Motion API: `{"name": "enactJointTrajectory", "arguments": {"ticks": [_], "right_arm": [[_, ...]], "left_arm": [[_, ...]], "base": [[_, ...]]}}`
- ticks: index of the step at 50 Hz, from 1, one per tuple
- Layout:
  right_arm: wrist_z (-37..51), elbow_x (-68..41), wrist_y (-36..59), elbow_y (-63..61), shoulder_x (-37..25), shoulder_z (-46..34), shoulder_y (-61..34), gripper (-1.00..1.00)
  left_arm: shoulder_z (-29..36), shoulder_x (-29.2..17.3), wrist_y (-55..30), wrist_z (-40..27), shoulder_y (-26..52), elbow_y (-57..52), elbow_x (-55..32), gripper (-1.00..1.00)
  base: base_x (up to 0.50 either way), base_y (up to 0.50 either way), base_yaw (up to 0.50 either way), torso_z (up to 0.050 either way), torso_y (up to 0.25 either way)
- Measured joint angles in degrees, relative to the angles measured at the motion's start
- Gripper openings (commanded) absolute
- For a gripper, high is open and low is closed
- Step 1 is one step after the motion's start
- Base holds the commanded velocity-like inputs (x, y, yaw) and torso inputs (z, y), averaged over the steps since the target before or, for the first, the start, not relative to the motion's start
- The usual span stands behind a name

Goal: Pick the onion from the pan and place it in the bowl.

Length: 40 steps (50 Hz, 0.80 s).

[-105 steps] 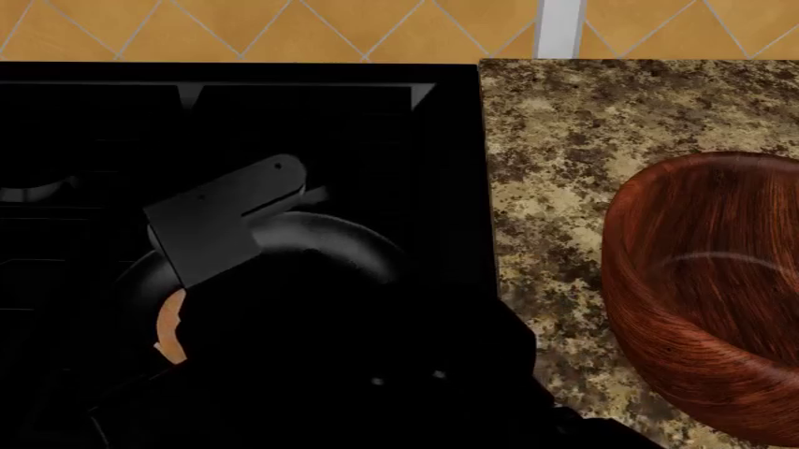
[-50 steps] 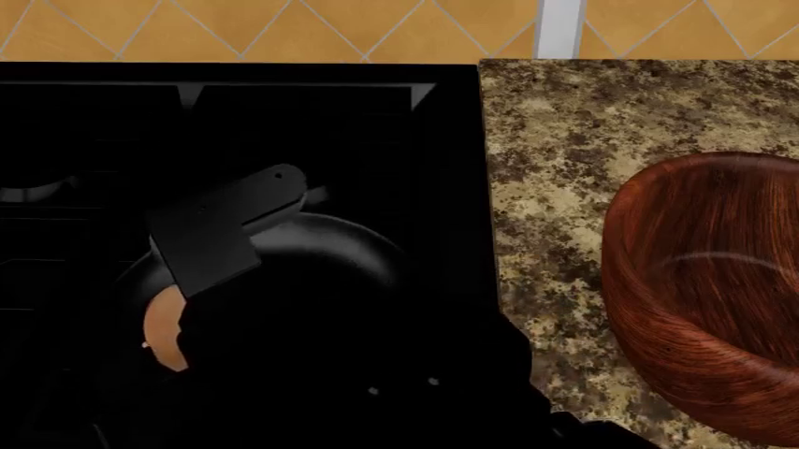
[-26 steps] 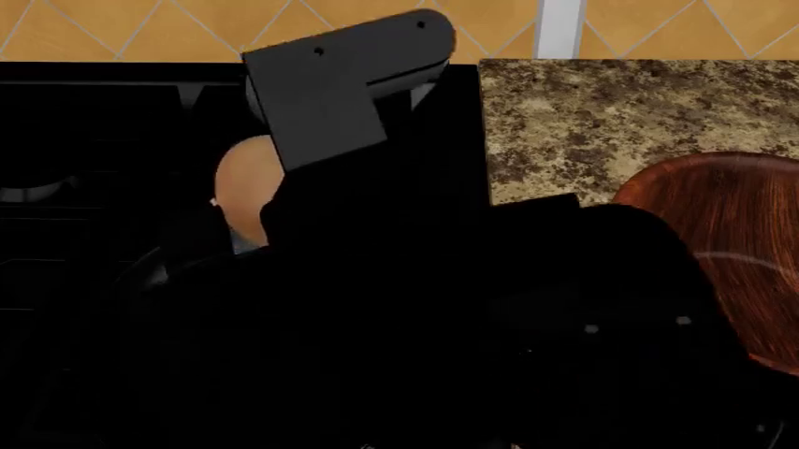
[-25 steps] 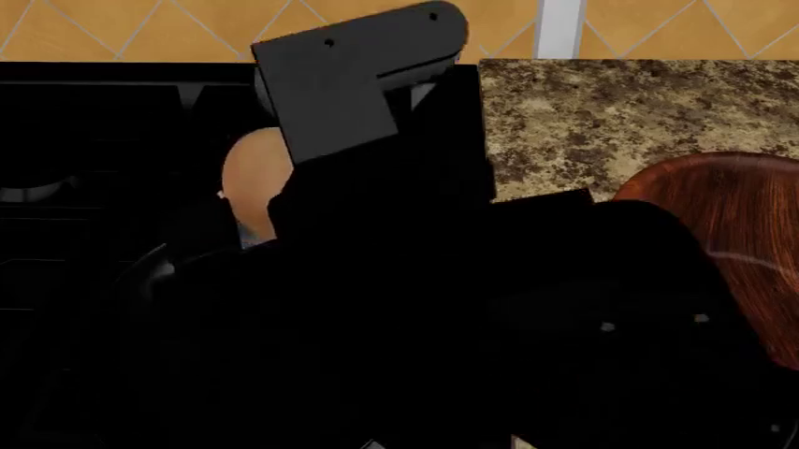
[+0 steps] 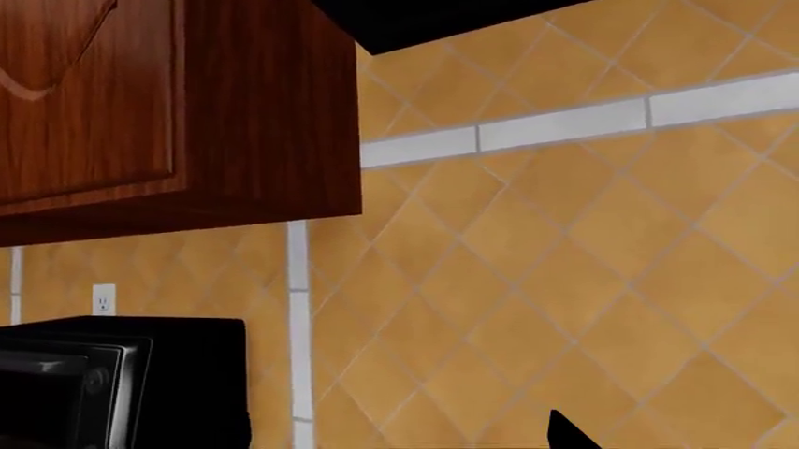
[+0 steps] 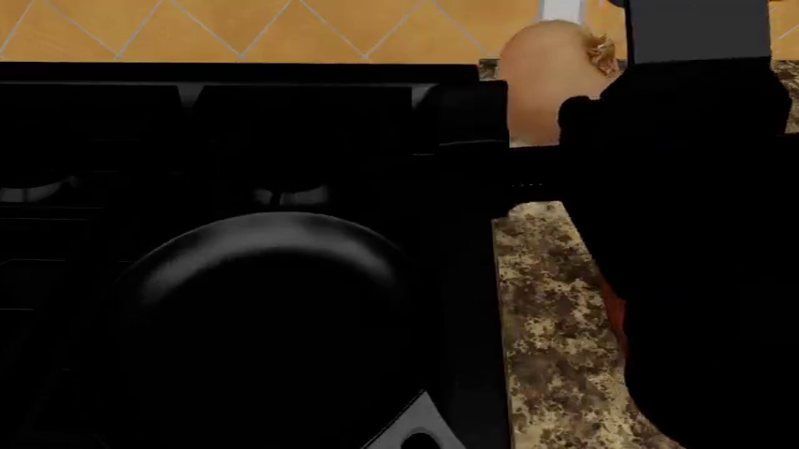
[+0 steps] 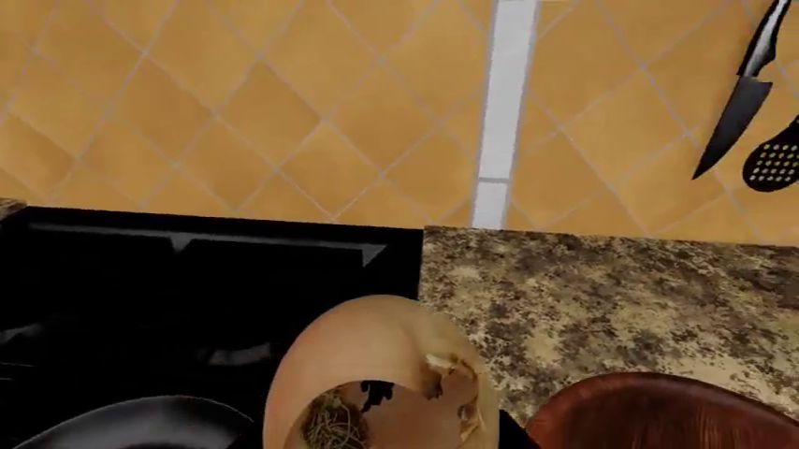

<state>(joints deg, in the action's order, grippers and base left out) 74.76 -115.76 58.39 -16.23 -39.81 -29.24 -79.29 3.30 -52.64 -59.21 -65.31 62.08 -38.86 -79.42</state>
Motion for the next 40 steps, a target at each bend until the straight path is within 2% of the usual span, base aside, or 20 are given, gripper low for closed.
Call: {"name": "enactJointTrajectory", "arguments": {"ticks": [9,19,40], "right_arm": [[1.38,-0.71,-0.69,-0.72,-6.78,2.37,2.37,-1.00],[1.63,0.30,-0.89,-0.05,-11.63,3.44,4.82,-1.00],[0.94,4.27,0.45,3.83,-13.86,1.35,6.87,-1.00]], "left_arm": [[1.74,1.26,-0.09,1.08,1.14,1.27,1.78,1.00],[2.70,1.98,0.50,2.27,0.89,2.10,3.61,1.00],[3.36,2.61,3.27,5.20,-2.40,3.59,7.76,1.00]], "base": [[0.00,0.00,0.00,0.000,0.000],[0.00,0.00,0.00,0.000,0.000],[0.00,0.00,0.00,0.000,0.000]]}}
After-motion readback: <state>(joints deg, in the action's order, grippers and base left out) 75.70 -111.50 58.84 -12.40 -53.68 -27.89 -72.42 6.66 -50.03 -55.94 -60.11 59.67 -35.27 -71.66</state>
